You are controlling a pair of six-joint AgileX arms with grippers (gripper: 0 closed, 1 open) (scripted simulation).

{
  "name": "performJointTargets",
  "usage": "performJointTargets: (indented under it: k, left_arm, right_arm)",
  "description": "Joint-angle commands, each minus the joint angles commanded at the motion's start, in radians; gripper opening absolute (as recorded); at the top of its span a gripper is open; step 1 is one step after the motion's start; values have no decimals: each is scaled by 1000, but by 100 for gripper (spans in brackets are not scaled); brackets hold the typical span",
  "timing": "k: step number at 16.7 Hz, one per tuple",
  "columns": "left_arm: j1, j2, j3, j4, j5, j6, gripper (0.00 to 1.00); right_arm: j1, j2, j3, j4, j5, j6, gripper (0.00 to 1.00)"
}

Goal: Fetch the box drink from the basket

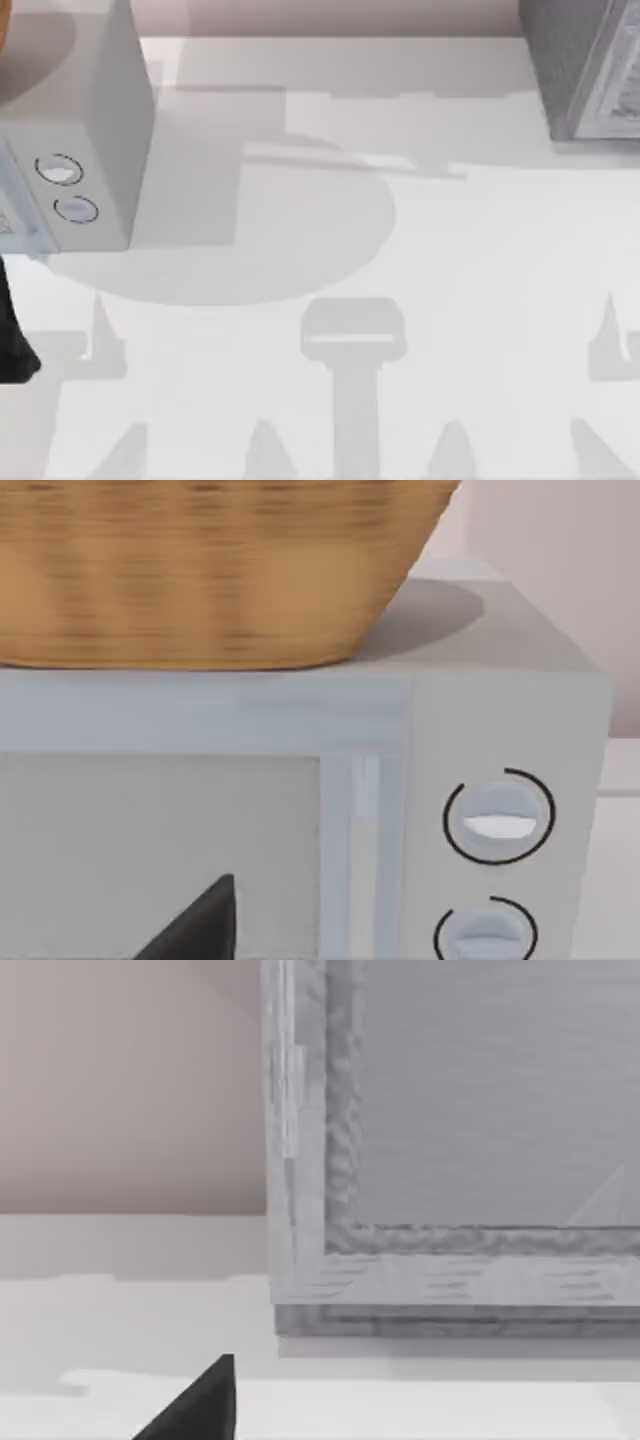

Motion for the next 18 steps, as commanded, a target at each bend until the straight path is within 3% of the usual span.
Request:
performJointTargets:
  k: [7, 18]
  left_arm:
    - [36, 142, 74, 35, 37, -2, 100]
    - [221, 857, 551, 300, 239, 12, 100]
  right_arm:
    - [0, 0, 0, 0, 0, 0, 100]
    - [0, 0, 0, 0, 0, 0, 100]
